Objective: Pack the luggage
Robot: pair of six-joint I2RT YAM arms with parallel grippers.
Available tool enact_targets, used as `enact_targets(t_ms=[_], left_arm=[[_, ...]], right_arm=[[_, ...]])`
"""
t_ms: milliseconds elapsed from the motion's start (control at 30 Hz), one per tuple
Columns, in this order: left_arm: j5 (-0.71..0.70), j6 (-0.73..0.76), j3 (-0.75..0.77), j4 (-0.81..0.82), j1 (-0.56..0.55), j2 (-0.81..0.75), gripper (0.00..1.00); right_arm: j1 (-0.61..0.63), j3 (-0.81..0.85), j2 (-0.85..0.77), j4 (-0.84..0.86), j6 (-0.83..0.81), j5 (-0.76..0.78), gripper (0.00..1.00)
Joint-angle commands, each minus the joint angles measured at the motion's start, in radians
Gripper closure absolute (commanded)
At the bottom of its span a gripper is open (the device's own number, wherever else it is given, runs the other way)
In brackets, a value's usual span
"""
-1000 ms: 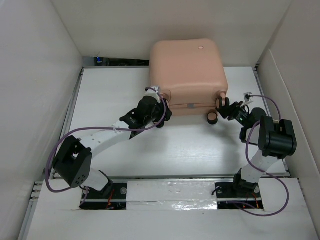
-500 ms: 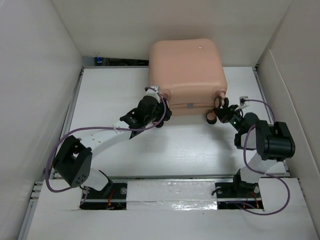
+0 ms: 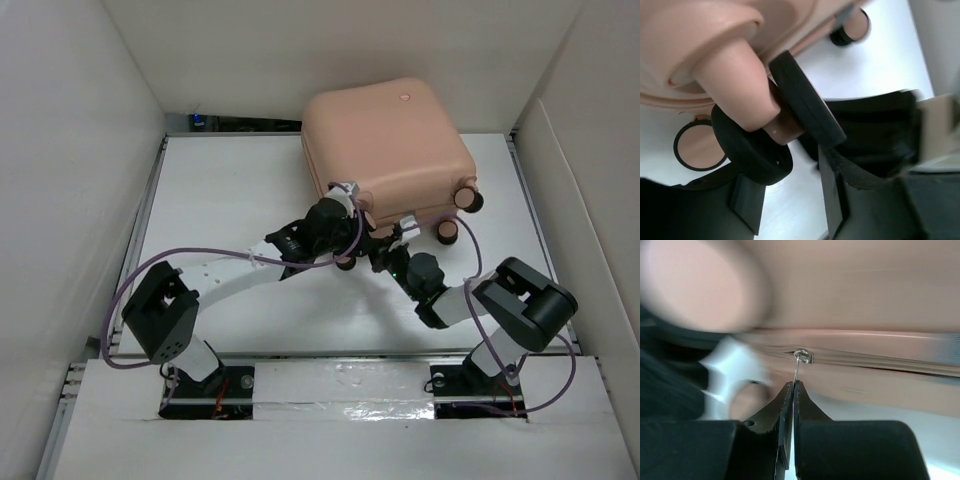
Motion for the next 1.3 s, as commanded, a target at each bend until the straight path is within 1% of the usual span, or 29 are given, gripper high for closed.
enact_targets(t_ms=[0, 100, 200, 300, 367, 433, 467, 500, 600, 633, 667, 700, 767, 800, 833, 867, 900, 967, 1033, 1100, 1133, 1167, 1200, 1233, 1267], left_arm=[[0.161, 0.012, 0.120, 0.267, -0.062, -0.005, 1.00], [0.218, -0.017, 0.123, 0.307, -0.062, -0.014, 1.00], [0.250, -0.030, 0.133, 0.330, -0.062, -0.040, 1.00], [0.293, -0.053, 0.136, 0.368, -0.062, -0.068, 1.00], [0.327, -0.069, 0.140, 0.401, -0.062, -0.072, 1.00], [0.341, -0.083, 0.153, 0.404, -0.062, -0.066, 1.00], [0.342, -0.084, 0.156, 0.402, -0.062, -0.065, 1.00], [0.341, -0.081, 0.159, 0.396, -0.062, -0.062, 1.00], [0.270, -0.055, 0.159, 0.327, -0.047, -0.078, 1.00], [0.275, -0.060, 0.131, 0.332, -0.036, -0.086, 0.94], [0.293, -0.069, 0.117, 0.332, -0.021, -0.092, 0.68], [0.304, -0.073, 0.105, 0.326, 0.003, -0.110, 0.56], [0.286, -0.052, 0.055, 0.292, 0.024, -0.143, 0.41], [0.266, -0.043, 0.038, 0.273, 0.039, -0.178, 0.41], [0.225, -0.037, 0.003, 0.243, 0.039, -0.198, 0.43], [0.212, -0.034, -0.014, 0.237, 0.056, -0.215, 0.59], [0.204, -0.028, -0.025, 0.230, 0.065, -0.232, 0.65], [0.203, -0.009, 0.004, 0.163, 0.077, -0.218, 0.70], [0.223, 0.034, 0.097, 0.052, 0.077, -0.145, 0.70], [0.233, 0.039, 0.122, 0.049, 0.065, -0.094, 0.66], [0.247, 0.032, 0.128, 0.080, 0.065, -0.080, 0.65], [0.258, 0.026, 0.137, 0.091, 0.042, -0.066, 0.65], [0.269, 0.025, 0.152, 0.094, 0.033, -0.027, 0.66], [0.291, 0.029, 0.200, 0.077, 0.024, -0.002, 0.66], [0.301, 0.032, 0.226, 0.065, 0.004, 0.020, 0.67]], right_arm=[[0.152, 0.074, 0.022, 0.151, -0.009, -0.053, 1.00], [0.263, 0.114, 0.034, 0.130, 0.017, -0.072, 1.00], [0.358, 0.116, 0.020, 0.128, 0.039, -0.062, 1.00], [0.395, 0.085, 0.039, 0.229, 0.106, -0.102, 1.00], [0.395, 0.067, 0.066, 0.332, 0.161, -0.105, 1.00], [0.395, 0.033, 0.083, 0.427, 0.180, -0.105, 1.00], [0.386, 0.018, 0.094, 0.453, 0.192, -0.105, 1.00], [0.386, -0.031, 0.096, 0.476, 0.198, -0.104, 1.00], [0.329, -0.108, 0.079, 0.507, 0.224, -0.054, 1.00], [0.318, -0.146, 0.074, 0.513, 0.226, -0.043, 1.00], [0.295, -0.159, 0.070, 0.513, 0.223, -0.035, 1.00], [0.283, -0.170, 0.062, 0.513, 0.224, -0.026, 1.00], [0.254, -0.188, 0.056, 0.510, 0.234, -0.030, 1.00], [0.232, -0.191, 0.047, 0.506, 0.234, -0.038, 1.00], [0.232, -0.194, 0.042, 0.495, 0.235, -0.039, 1.00], [0.219, -0.200, 0.037, 0.495, 0.229, -0.039, 1.00], [0.218, -0.203, 0.031, 0.490, 0.224, -0.038, 1.00], [0.205, -0.213, -0.001, 0.464, 0.218, -0.038, 1.00], [0.170, -0.239, -0.060, 0.421, 0.215, -0.046, 1.00], [0.148, -0.257, -0.119, 0.380, 0.214, -0.064, 1.00], [0.139, -0.262, -0.154, 0.307, 0.211, -0.067, 1.00], [0.139, -0.262, -0.243, 0.247, 0.198, -0.069, 1.00], [0.139, -0.262, -0.294, 0.183, 0.191, -0.053, 1.00], [0.154, -0.248, -0.349, 0.032, 0.179, -0.037, 1.00], [0.203, -0.236, -0.465, -0.058, 0.147, -0.018, 1.00]])
